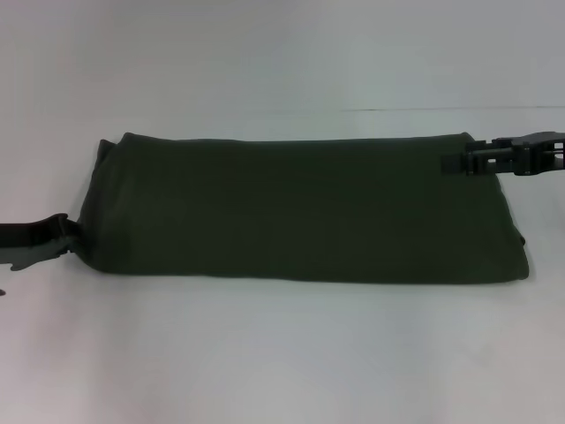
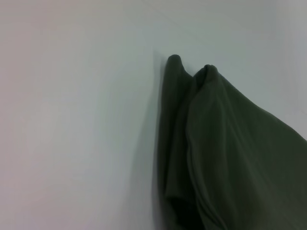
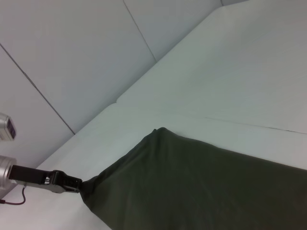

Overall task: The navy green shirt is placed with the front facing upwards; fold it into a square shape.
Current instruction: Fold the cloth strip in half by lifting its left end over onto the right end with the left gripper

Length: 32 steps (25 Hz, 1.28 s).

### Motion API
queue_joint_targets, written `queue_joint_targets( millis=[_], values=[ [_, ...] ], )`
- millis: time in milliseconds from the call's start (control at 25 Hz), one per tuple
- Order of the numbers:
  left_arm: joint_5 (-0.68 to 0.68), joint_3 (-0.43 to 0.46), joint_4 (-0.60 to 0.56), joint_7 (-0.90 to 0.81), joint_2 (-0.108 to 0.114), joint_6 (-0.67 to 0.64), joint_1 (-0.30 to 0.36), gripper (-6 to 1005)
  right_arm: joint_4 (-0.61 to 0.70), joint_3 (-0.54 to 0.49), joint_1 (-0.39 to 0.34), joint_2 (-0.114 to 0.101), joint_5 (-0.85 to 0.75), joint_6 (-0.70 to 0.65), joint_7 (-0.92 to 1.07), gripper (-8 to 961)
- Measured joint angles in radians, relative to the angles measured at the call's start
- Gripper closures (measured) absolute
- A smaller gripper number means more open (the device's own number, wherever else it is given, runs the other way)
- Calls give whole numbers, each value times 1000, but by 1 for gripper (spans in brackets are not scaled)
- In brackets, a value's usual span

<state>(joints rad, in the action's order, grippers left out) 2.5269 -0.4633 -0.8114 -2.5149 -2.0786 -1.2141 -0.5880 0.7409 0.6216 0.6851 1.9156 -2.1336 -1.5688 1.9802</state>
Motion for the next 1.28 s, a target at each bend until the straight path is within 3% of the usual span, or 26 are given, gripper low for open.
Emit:
queue_joint_targets(
  millis=[280, 440, 680, 1000, 1280],
  values=[
    [-10, 7, -7, 10, -4, -3, 19, 915, -2, 1, -6, 10, 0, 1, 0, 54],
    [-37, 15, -24, 33, -5, -18, 42, 965, -4, 1, -7, 26, 0, 2, 0, 54],
    [-100, 32, -76, 75, -7, -59, 99, 965, -3, 0, -10, 44, 22, 3, 0, 54],
    [-98, 199, -137, 164, 5, -154, 157, 966, -12, 0, -9, 66, 40, 25, -1, 53],
    [-93, 257, -222, 172, 31, -176, 210, 966, -24, 1, 3, 89, 40, 59, -2, 53]
  ],
)
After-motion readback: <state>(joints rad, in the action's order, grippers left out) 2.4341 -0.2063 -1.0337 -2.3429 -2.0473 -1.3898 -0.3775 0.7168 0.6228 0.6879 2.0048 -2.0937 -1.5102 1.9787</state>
